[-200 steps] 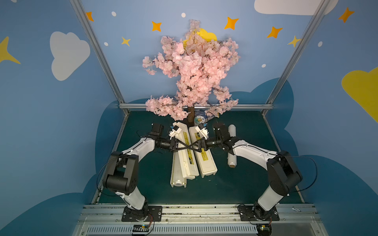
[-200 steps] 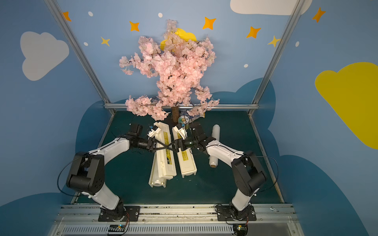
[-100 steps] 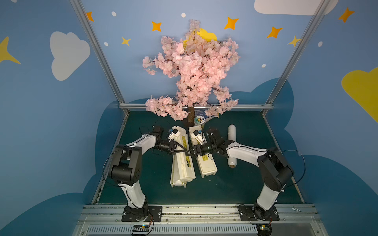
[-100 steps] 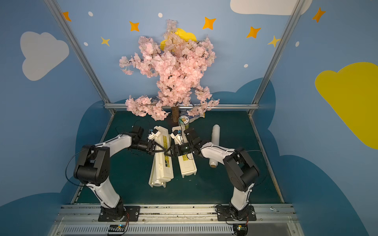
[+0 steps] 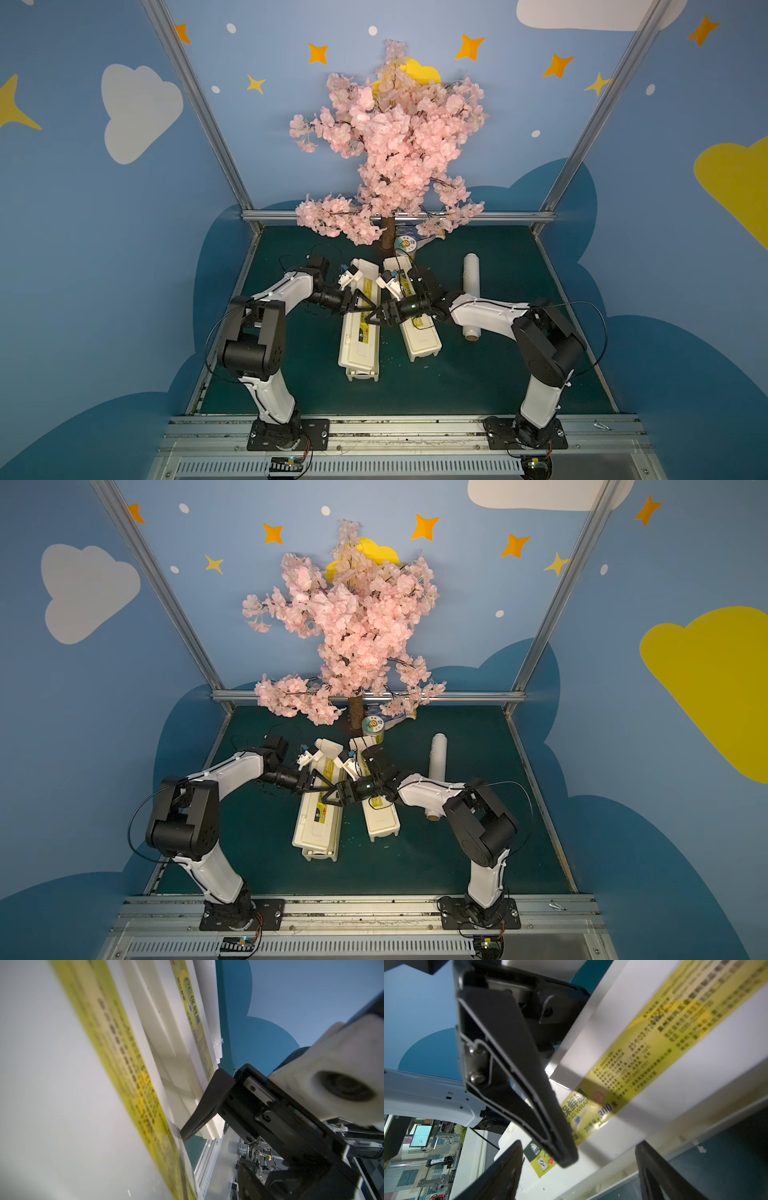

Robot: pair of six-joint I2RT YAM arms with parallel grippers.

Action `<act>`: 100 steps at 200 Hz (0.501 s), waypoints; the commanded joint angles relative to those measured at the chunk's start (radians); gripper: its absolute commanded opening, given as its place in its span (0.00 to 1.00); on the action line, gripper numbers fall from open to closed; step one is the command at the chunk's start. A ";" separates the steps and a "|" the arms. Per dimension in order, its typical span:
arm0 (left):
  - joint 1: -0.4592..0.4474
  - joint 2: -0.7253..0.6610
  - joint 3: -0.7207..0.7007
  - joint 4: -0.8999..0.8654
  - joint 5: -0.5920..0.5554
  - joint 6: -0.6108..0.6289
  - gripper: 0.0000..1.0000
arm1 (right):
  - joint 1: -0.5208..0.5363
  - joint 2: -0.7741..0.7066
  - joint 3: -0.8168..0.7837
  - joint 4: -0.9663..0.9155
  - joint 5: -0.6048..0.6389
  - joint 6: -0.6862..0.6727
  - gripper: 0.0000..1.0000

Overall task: Put plastic wrap rolls into dispensers
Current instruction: Close the lid on the plastic wrap cutting box.

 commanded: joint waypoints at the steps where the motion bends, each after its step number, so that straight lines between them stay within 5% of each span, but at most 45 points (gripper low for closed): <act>1: 0.002 -0.041 0.027 -0.051 -0.143 0.003 0.74 | 0.003 0.015 -0.018 -0.071 0.063 0.004 0.84; 34: 0.000 -0.054 0.020 -0.087 -0.234 -0.007 0.82 | 0.000 -0.044 -0.050 -0.080 0.140 -0.007 0.84; 52: -0.006 -0.055 0.008 -0.079 -0.249 -0.023 0.99 | 0.000 -0.067 -0.061 -0.082 0.156 -0.018 0.84; 100: -0.051 -0.032 0.020 -0.086 -0.274 -0.027 0.95 | -0.002 -0.061 -0.058 -0.069 0.152 -0.018 0.84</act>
